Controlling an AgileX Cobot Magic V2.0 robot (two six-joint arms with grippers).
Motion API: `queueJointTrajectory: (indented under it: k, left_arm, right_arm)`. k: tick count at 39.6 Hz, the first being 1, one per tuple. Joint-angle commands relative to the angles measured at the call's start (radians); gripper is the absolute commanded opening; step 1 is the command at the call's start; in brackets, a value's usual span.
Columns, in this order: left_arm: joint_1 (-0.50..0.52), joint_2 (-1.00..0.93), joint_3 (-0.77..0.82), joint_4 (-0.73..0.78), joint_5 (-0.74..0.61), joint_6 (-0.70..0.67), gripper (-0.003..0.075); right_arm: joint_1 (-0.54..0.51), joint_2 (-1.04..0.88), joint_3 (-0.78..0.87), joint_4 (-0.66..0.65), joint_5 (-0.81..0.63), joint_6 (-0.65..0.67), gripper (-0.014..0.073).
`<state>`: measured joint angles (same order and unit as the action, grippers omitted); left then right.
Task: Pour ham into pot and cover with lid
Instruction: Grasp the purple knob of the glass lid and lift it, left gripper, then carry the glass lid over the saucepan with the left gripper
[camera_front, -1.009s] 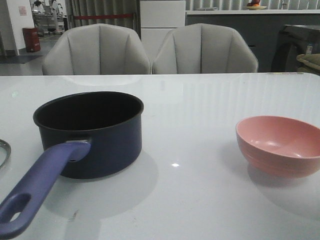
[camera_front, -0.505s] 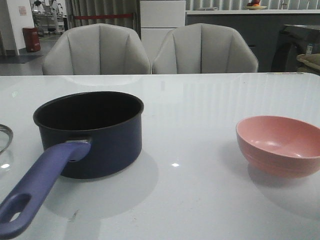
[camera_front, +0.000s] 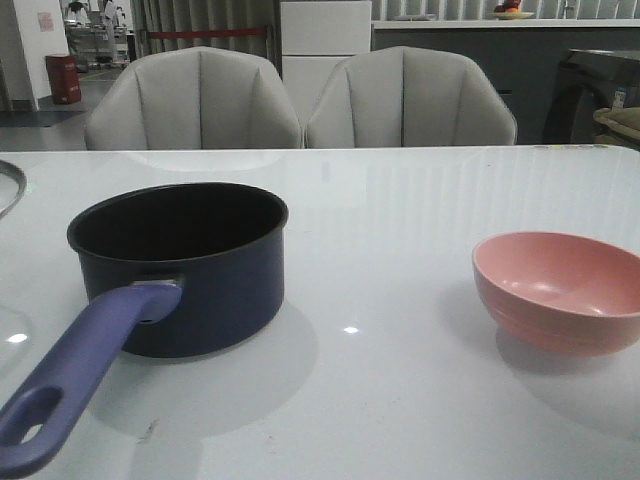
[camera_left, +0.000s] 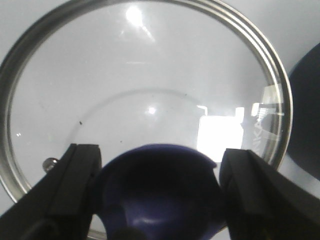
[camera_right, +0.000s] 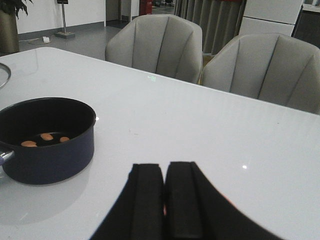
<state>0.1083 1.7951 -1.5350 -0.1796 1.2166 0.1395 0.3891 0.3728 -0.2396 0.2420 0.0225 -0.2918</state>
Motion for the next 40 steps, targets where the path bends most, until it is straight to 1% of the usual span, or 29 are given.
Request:
queueJointTrajectory:
  k: [1, 10, 19, 32, 40]
  left_arm:
    - [-0.057, -0.06, -0.096, -0.024, 0.057, 0.004, 0.0115]
    - [-0.197, -0.06, -0.175, -0.019, 0.069, 0.004, 0.0115]
    - [-0.315, -0.06, -0.185, 0.007, 0.069, 0.004, 0.0115]
    - [-0.407, -0.06, -0.185, 0.007, 0.069, 0.004, 0.0115]
    - [-0.449, -0.015, -0.189, -0.002, 0.069, 0.004, 0.0115]
  right_arm:
    - [0.002, 0.003, -0.028, 0.0, -0.073, -0.006, 0.0155]
    - [0.002, 0.003, -0.028, 0.0, -0.073, -0.006, 0.0155]
    - [0.002, 0.003, -0.028, 0.0, -0.073, -0.006, 0.0155]
    - [0.002, 0.003, -0.028, 0.0, -0.073, -0.006, 0.0155]
    - [0.002, 0.003, -0.028, 0.0, -0.073, -0.006, 0.0155]
